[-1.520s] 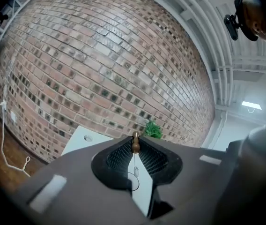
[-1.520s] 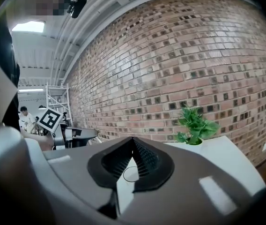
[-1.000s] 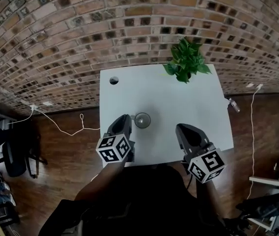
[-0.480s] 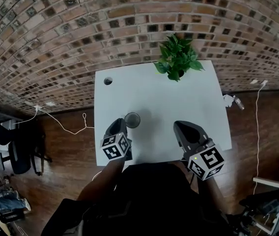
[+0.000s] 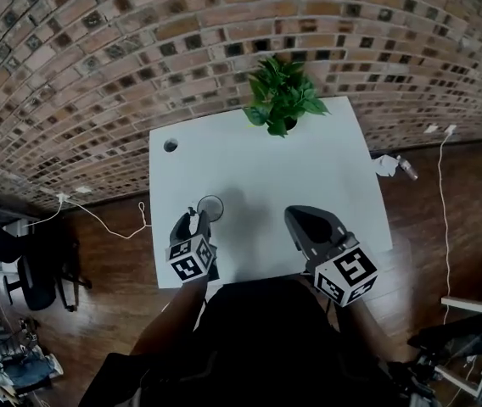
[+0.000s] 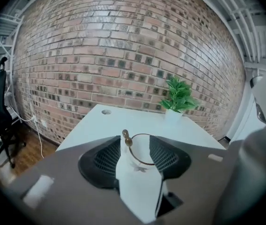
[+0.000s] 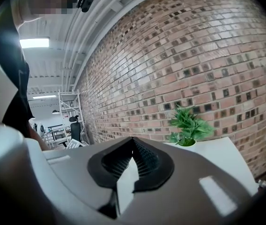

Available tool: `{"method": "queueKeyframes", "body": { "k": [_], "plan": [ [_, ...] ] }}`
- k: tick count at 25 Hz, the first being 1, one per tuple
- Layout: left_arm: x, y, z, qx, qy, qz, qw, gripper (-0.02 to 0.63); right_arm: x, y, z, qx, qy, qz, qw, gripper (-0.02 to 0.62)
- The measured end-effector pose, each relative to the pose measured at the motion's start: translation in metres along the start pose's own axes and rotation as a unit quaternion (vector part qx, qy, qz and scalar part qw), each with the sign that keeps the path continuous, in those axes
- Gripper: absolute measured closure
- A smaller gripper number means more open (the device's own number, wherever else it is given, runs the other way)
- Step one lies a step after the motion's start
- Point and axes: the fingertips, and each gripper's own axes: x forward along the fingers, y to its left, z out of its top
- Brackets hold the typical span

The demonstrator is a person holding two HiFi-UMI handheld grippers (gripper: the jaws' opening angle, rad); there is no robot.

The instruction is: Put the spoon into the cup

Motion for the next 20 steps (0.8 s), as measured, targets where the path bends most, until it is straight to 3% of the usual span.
{"method": "queueKeyframes", "body": {
  "k": [2, 7, 13, 15, 18, 20],
  "plan": [
    [-0.007, -0.002, 0.000, 0.004, -0.009, 0.000, 1.0000, 0.396, -0.007, -0.003, -0.001, 0.002, -0.005, -0.002, 1.000, 0.589],
    [-0.050, 0.007, 0.012, 0.005, -0.053, 0.026, 0.9983, 0.396, -0.004, 0.002, -0.006, 0.010, -0.004, 0.029, 1.000, 0.589],
    [-0.119, 0.021, 0.036, 0.024, -0.118, 0.053, 0.9913, 0.460, 0.011, 0.030, -0.011, 0.008, 0.000, 0.094, 0.996, 0.589],
    [-0.141, 0.022, 0.042, 0.009, -0.143, 0.015, 0.9895, 0.594, 0.017, 0.047, -0.012, 0.003, 0.002, 0.110, 0.994, 0.589],
    [-0.174, 0.019, 0.047, 0.000, -0.174, -0.058, 0.9831, 0.594, 0.018, 0.080, -0.011, 0.004, -0.003, 0.122, 0.992, 0.589],
    [-0.192, 0.029, 0.049, 0.011, -0.183, -0.072, 0.9805, 0.594, 0.020, 0.107, -0.009, -0.003, -0.008, 0.128, 0.992, 0.589]
  ]
}}
